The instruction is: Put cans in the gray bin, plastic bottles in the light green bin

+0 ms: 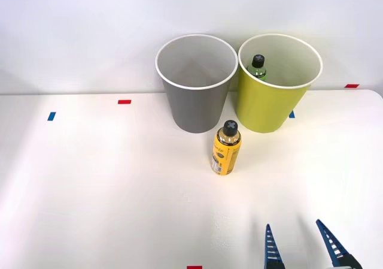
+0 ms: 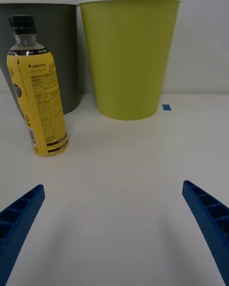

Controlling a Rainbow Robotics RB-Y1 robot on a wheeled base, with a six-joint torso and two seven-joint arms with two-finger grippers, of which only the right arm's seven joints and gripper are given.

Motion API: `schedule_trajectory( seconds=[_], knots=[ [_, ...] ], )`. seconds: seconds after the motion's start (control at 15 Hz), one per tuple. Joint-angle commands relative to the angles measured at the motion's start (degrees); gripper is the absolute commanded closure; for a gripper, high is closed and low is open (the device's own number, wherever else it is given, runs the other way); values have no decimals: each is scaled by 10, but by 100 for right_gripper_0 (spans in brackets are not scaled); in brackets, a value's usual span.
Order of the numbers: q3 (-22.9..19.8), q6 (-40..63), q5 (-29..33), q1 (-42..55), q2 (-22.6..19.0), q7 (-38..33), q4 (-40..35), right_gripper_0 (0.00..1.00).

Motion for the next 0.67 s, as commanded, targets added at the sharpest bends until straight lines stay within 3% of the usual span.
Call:
schedule_trajectory(
  seconds=[0.07, 0.67],
  knots=[
    [0, 0, 0, 0, 0, 0, 0, 0],
    [0, 0, 0, 0, 0, 0, 0, 0]
  ],
)
